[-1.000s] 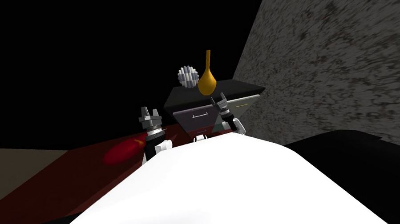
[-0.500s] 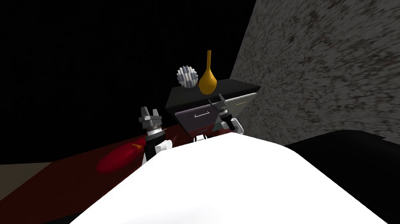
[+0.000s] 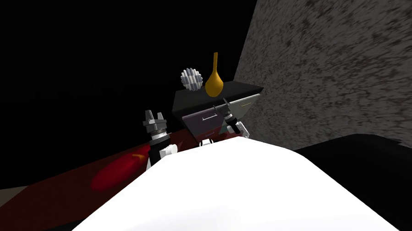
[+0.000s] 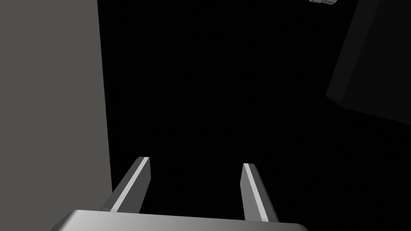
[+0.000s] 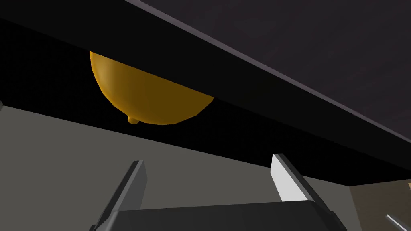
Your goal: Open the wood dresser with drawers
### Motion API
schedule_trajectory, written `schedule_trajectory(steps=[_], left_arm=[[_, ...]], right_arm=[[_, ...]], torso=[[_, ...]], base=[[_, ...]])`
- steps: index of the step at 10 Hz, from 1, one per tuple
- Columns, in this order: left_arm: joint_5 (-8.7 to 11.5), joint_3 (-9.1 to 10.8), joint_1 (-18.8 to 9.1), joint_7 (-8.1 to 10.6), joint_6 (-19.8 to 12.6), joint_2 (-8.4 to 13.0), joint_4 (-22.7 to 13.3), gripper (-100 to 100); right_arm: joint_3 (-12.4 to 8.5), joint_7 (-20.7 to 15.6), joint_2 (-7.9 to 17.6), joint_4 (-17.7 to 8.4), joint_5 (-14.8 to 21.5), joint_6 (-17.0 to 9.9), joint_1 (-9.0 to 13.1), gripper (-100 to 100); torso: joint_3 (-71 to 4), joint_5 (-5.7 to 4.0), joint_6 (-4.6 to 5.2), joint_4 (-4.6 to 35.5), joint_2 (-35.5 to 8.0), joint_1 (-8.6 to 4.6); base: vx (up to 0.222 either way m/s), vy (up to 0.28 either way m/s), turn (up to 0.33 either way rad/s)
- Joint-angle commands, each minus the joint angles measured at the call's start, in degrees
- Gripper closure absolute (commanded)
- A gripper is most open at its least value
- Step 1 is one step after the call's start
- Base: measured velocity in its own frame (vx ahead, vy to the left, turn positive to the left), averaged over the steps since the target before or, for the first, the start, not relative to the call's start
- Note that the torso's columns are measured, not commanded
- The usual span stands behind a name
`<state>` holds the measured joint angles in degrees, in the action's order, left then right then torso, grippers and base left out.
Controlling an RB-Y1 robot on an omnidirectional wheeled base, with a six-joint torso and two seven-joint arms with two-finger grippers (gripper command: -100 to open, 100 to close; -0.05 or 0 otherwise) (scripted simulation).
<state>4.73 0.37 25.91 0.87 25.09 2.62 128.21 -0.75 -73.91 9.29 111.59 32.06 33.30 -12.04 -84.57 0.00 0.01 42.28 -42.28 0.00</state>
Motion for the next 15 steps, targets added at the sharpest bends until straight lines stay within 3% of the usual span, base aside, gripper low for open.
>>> schedule_trajectory(steps=[1,4,6,9,11,15], left_arm=[[0.00,0.00,-0.01,0.00,0.00,0.00,0.00,0],[0.00,0.00,0.00,0.00,0.00,0.00,0.00,0],[0.00,0.00,0.00,0.00,0.00,0.00,0.00,0],[0.00,0.00,0.00,0.00,0.00,0.00,0.00,0],[0.00,0.00,0.00,0.00,0.00,0.00,0.00,0],[0.00,0.00,-0.01,0.00,0.00,0.00,0.00,0]], right_arm=[[-0.08,-4.31,-0.37,-2.51,2.87,0.74,0.62,-100],[-0.15,-8.01,-0.58,-4.12,4.76,1.11,1.00,-100],[-0.32,-11.94,-1.02,-7.29,8.41,1.75,1.63,-100],[-0.42,-15.42,-1.23,-8.84,10.16,2.02,1.90,-100],[-0.62,-19.06,-1.67,-11.82,13.46,2.50,2.35,-100],[-0.81,-23.45,-2.18,-14.52,16.43,2.89,2.71,-100]], torso=[[0.02,0.00,-0.03,0.01,-0.03,-0.04],[-0.02,0.01,0.00,-0.01,0.03,0.04],[0.01,-0.01,-0.01,0.00,-0.02,-0.01],[-0.04,-0.01,-0.01,-0.02,0.06,-0.05],[-0.02,-0.02,0.00,-0.01,0.02,-0.06],[-0.14,-0.12,-0.21,-0.55,0.35,0.21]], base=[[-0.021,0.103,-0.116],[-0.008,0.095,-0.132],[-0.023,0.113,-0.188],[-0.018,0.099,-0.110],[-0.017,0.093,-0.174],[-0.019,0.086,-0.131]])
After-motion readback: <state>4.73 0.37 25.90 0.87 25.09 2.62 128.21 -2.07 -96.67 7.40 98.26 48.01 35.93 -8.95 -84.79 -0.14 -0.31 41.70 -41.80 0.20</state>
